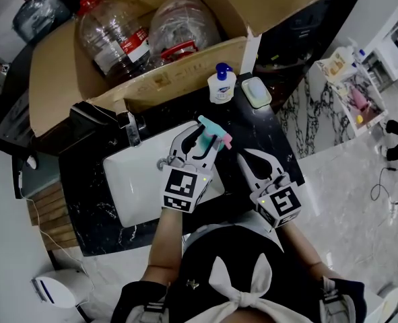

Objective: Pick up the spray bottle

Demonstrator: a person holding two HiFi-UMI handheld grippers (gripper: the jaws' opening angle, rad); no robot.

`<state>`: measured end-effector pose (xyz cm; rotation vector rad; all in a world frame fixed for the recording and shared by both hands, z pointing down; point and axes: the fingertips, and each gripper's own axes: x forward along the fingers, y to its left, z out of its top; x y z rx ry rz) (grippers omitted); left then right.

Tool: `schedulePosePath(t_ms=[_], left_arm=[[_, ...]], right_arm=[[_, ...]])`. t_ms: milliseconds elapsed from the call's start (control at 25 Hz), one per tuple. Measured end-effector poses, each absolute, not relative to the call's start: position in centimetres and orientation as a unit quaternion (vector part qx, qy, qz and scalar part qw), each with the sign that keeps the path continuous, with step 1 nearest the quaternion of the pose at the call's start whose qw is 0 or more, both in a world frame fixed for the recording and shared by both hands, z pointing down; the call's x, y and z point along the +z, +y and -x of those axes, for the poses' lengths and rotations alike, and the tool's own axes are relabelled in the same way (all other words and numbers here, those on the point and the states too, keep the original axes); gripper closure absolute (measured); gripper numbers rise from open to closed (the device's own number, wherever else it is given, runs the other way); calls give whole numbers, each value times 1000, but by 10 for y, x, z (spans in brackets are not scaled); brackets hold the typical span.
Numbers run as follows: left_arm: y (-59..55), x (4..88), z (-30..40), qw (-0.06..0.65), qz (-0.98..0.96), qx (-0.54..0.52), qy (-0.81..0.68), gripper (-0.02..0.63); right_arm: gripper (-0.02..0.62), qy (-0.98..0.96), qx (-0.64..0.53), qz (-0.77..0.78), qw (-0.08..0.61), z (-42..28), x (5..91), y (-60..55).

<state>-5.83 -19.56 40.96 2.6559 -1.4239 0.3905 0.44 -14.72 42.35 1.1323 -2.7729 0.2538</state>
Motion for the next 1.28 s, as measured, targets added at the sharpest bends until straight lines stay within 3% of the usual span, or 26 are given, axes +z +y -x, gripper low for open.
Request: schedulePosePath(t_ms=[1280], left_arm=[[-178,416,67,78,-867,107,-481,454]], right_arm=[[571,-914,71,-390,90,-2,419,-149]])
